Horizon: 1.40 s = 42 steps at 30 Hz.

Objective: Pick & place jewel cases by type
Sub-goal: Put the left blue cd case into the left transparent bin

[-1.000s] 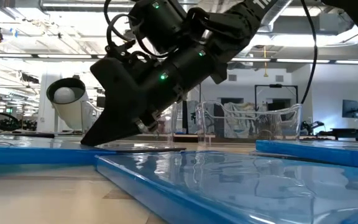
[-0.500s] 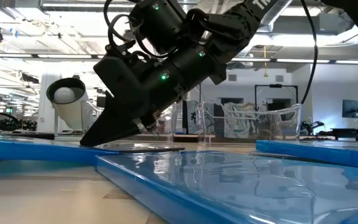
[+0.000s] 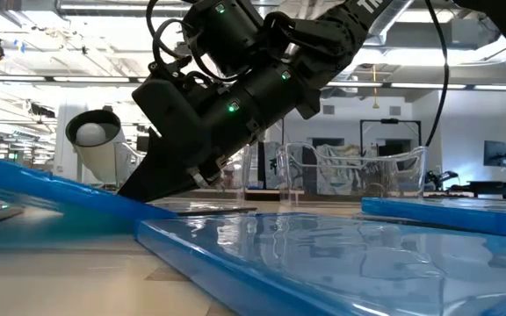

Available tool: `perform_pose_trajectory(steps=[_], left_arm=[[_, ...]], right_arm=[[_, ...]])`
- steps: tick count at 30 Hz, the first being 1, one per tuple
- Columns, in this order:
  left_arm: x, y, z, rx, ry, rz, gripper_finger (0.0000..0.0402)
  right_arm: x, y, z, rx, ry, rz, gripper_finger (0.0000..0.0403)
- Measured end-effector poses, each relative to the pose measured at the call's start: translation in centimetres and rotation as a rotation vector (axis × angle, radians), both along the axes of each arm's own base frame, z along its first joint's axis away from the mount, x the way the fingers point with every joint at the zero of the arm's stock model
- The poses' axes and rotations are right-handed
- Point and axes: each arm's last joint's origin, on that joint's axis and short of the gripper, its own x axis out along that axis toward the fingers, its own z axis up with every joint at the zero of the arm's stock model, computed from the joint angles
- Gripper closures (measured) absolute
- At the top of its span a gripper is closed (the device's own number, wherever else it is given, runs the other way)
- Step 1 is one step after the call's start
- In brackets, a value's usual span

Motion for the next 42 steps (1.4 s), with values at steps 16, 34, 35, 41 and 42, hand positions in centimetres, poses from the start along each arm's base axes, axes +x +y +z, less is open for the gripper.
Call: perform_pose_trajectory(steps=[16,34,35,41,42], left_arm=[[-0.2,0.2,0.9,0.02,-0.006,0.061,0.0336],[0.2,-0.4,3.8,0.056,-0.094,0.082,0.0349],[0.2,-0.4,3.8,0.056,-0.093,0.083,0.0353],[0.1,-0.4,3.8,0.052,-0.089,0.088,0.0357],[0.1,-0.4,3.8,0.052,-0.089,0.088,0.0353]], right_arm=[[-0.1,0.2,1.5,-0.03,-0.025,-0.011,0.0403],[-2.7,1.5,7.8,-0.262,-0.007,-0.118,0.0403],[-2.7,1.6,7.8,-0.265,-0.01,-0.12,0.0403],[-3.1,2.2,7.7,-0.297,0.014,-0.132,0.0403],[-3.2,2.2,7.6,-0.302,0.023,-0.131,0.0403]])
